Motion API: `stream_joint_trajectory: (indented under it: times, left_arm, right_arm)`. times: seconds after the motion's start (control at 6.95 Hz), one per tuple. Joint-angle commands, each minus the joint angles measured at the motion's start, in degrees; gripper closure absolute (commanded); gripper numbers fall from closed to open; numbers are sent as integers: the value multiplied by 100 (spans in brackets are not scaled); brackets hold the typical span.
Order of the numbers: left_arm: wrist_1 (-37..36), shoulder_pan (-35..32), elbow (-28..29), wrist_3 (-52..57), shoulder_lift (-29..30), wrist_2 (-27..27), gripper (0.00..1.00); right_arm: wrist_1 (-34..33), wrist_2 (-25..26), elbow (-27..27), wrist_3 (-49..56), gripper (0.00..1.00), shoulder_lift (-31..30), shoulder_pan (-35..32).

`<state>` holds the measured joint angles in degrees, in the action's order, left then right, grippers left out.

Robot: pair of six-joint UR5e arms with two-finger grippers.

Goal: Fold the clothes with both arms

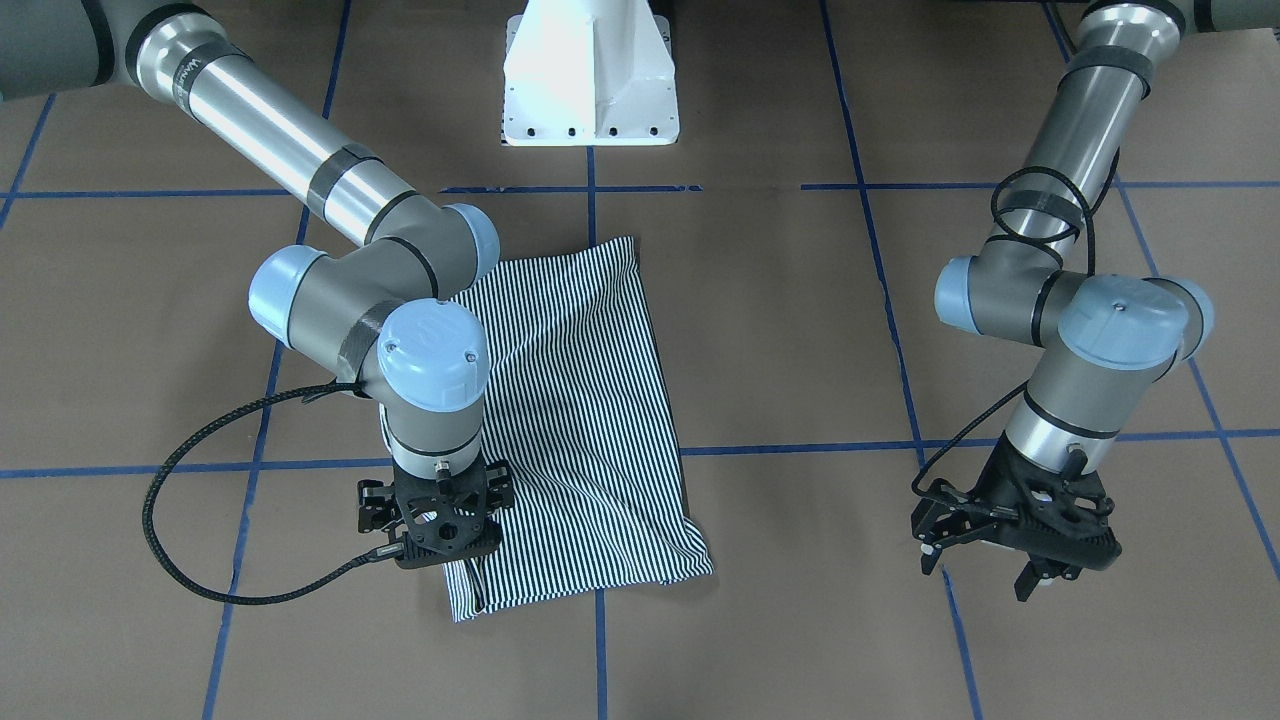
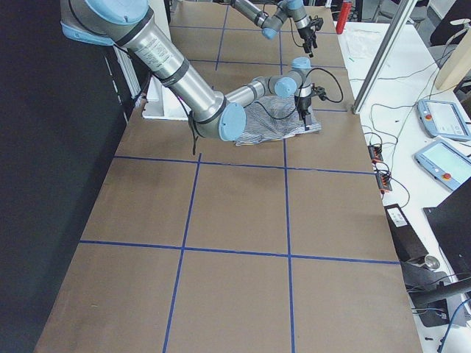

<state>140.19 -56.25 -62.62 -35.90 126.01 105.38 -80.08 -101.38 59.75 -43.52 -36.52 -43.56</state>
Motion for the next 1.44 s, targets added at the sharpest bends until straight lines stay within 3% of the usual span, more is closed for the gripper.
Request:
stream_joint_trajectory:
  times: [0.0, 0.58, 0.86, 1.29]
  left_arm:
    - [0, 0, -4, 5, 3, 0, 0]
    - [0, 0, -4, -4, 3, 0, 0]
    - [0, 0, -22, 5, 3, 0, 0]
    - [-9, 9, -232, -13, -6, 0, 0]
  right_arm:
    - [-16, 22, -104, 158, 0, 5, 6]
    - [-60, 74, -183, 484, 0, -21, -90]
    - [-453, 92, -201, 887, 0, -74, -344]
    - [-447, 23, -105, 1259, 0, -277, -670]
